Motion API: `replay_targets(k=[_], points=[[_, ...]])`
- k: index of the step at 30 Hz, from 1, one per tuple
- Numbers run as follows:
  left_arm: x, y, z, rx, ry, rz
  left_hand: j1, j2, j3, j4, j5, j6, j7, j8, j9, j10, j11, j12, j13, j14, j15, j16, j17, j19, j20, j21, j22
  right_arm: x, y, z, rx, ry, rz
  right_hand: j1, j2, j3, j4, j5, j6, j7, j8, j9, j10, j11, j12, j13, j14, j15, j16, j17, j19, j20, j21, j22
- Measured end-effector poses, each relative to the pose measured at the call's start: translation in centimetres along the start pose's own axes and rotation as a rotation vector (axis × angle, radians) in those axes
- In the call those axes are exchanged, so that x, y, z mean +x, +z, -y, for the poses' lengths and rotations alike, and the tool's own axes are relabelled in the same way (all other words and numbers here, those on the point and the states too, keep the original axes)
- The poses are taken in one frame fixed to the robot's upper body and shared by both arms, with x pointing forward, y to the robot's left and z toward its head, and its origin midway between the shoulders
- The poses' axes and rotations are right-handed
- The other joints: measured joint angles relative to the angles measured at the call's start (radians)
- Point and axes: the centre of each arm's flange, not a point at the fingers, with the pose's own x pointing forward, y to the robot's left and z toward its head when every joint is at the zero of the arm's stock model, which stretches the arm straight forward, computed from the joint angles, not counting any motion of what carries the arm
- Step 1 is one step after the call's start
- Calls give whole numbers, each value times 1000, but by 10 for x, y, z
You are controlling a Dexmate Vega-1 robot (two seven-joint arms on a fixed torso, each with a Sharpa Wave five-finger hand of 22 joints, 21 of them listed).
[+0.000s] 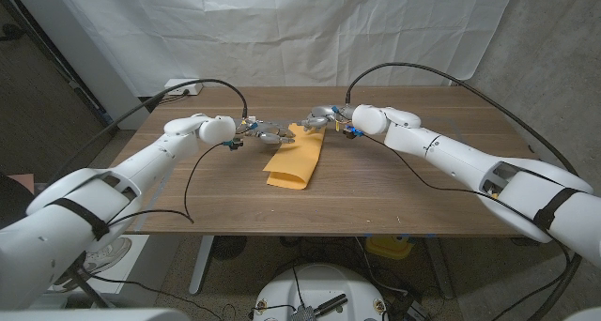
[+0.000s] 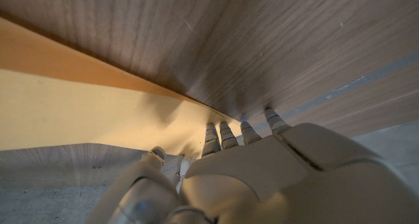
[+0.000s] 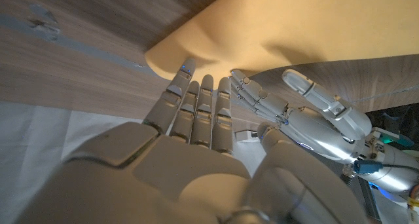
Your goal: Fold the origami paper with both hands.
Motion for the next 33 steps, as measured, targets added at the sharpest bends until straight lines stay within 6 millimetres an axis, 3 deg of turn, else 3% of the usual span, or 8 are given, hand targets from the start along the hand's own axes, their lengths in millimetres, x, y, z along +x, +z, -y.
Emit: replay_targets(k=[13, 19, 25, 33], points=[[-2, 0, -1, 1, 4, -1, 0, 0, -8, 0, 0, 0, 0, -6, -1, 0, 0, -3, 1, 0, 0, -3, 0, 0, 0, 0, 0, 4, -13, -6, -11, 34, -49, -47, -3, -25, 24, 5, 38, 3, 4, -3, 30, 5, 8, 0, 42, -3, 6, -4, 31, -1, 12, -1], [-2, -1, -1, 0, 7, -1, 0, 0, -8, 0, 4, 0, 0, -8, 0, 0, 0, -4, 1, 5, -5, -3, 0, 0, 0, 4, 0, 4, -17, -11, -6, 59, -67, -65, -4, -34, 28, 12, 60, 8, 4, -3, 61, 0, 15, 0, 75, -3, 8, -9, 69, 5, 21, -5], [-2, -2, -2, 0, 10, 1, 0, 0, -12, 4, 4, 0, 0, -8, 0, 0, 0, -4, 1, 5, -5, -3, 0, 0, 0, 4, 0, 4, -18, -18, 5, 80, -71, -74, -2, -34, 28, 12, 70, 9, 4, -3, 66, 5, 15, 0, 85, -3, 8, -9, 69, 5, 21, -4], [-2, -2, -2, 0, 14, 1, 0, 0, -15, 2, 4, -6, 5, -8, 1, 0, 0, -12, 1, 5, -5, -3, -5, 0, 0, 4, 0, -5, -10, -13, 10, 47, -37, -81, -3, -39, 24, 12, 70, 9, 4, -2, 66, 5, 15, 0, 88, -5, 8, -14, 73, 9, 21, 4]])
